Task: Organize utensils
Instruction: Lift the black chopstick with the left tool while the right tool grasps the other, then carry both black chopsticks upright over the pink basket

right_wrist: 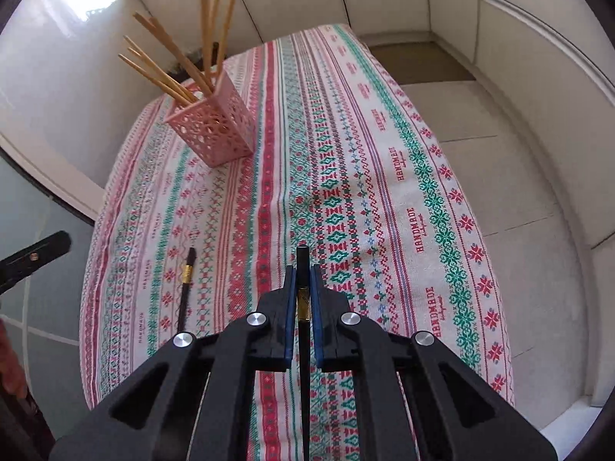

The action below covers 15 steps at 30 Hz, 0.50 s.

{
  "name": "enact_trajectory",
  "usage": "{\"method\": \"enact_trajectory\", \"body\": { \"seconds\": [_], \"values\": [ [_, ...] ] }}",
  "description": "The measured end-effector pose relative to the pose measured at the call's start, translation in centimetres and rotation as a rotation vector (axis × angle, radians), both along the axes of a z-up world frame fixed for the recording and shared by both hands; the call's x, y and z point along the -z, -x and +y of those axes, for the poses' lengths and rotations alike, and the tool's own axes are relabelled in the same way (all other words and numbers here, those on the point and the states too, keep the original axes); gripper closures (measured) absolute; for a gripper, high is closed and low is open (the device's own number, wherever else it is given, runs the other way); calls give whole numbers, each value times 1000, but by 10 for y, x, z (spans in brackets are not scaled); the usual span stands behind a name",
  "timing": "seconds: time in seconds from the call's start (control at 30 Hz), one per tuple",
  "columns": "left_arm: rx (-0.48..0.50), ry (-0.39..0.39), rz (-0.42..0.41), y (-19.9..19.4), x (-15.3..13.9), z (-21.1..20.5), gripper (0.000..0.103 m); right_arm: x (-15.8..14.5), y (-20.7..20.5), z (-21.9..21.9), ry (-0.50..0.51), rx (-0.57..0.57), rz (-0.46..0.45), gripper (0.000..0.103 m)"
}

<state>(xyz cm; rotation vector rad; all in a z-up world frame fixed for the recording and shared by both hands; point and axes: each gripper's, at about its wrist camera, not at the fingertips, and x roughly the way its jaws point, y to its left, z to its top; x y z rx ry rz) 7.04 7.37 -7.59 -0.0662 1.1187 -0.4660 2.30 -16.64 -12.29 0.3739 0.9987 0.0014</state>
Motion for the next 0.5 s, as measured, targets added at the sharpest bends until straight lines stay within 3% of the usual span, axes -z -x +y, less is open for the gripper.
{"method": "enact_trajectory", "body": {
  "seconds": [0.07,0.17,0.27,0.3,0.5],
  "values": [
    [-6,-35,96,-12,28,-8,95,-6,2,5,-16,-1,-14,96],
    [-26,-110,173,-28,58,-24,93,-8,2,5,-37,3,-23,96],
    [-27,-120,239,-43,76,-40,81,-7,3,1,-47,5,-28,96],
    [-28,-124,256,-47,81,-44,74,-7,3,0,-53,5,-27,96],
    [-52,-239,273,-67,102,-64,73,-5,6,-10,-57,-3,-32,96]
  ]
}}
